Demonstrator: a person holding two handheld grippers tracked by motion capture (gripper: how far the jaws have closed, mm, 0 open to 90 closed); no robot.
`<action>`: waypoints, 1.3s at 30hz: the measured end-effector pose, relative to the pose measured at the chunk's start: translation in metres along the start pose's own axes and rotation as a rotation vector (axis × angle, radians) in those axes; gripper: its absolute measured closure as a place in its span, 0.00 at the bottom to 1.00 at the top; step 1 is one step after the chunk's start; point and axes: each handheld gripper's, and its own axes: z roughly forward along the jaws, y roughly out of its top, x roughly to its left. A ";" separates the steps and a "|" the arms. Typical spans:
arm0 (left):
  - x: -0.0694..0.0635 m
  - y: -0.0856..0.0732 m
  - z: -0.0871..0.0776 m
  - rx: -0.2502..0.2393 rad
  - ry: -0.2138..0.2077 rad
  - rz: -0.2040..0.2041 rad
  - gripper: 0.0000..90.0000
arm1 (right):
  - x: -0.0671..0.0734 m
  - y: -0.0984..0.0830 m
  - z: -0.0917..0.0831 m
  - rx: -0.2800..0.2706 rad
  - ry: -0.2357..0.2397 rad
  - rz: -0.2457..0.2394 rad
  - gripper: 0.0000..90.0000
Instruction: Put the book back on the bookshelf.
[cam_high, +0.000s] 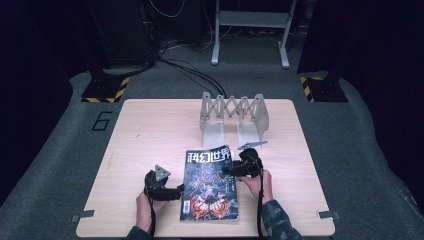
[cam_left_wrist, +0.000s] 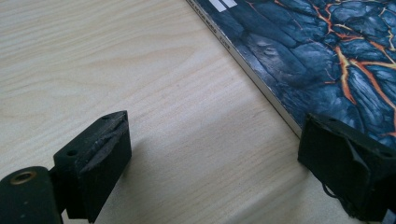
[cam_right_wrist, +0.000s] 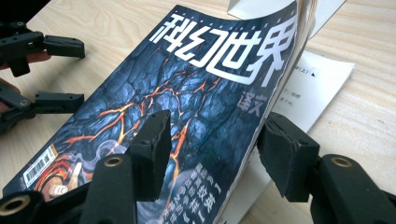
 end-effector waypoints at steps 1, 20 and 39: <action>0.000 0.000 0.000 -0.003 0.003 -0.001 0.10 | -0.001 0.000 0.001 0.001 0.001 0.002 0.49; 0.000 0.000 0.000 -0.004 -0.002 0.002 0.11 | -0.010 0.018 0.030 0.015 -0.024 0.007 0.60; 0.000 0.000 0.000 0.001 -0.006 0.004 0.11 | -0.016 0.036 0.034 0.013 -0.057 0.012 0.85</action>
